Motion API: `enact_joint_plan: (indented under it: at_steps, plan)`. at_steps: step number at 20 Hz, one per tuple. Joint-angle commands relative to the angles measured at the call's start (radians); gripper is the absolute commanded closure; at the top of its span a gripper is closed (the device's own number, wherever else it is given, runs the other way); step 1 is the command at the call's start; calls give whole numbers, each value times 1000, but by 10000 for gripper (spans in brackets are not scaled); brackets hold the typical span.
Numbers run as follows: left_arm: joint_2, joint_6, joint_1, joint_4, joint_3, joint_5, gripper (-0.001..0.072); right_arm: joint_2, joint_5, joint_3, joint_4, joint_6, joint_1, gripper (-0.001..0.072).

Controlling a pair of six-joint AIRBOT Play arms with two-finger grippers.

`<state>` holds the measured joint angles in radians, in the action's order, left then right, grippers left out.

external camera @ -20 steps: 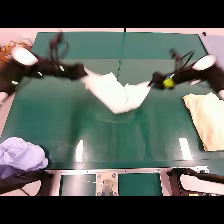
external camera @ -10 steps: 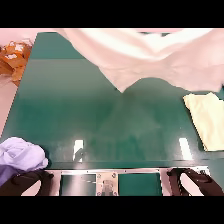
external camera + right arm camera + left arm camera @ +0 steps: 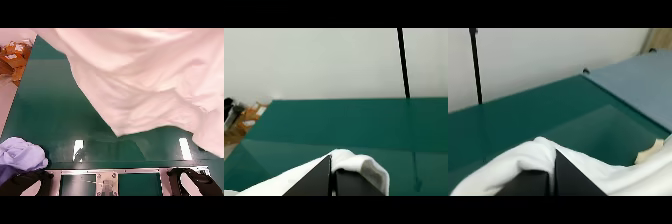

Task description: Fold the shirts.

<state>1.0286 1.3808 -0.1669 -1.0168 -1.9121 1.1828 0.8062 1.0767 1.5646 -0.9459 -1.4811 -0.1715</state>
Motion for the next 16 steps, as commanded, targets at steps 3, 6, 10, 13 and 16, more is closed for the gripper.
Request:
enact_joint_plan:
  at_steps: [3,6,10,13,16]
  plan:
    - [274,47,0,-31,222,138,683,255,-115,-268,22,29,120,699]
    - [475,53,0,-30,379,97,683,513,-220,-340,22,54,226,699]
    - [702,60,1,-21,413,8,683,795,-300,-332,23,52,301,698]
    - [731,63,5,-21,410,-97,682,840,-299,-327,21,50,280,552]
    - [730,63,34,-20,356,-102,683,786,-147,-264,21,34,161,414]
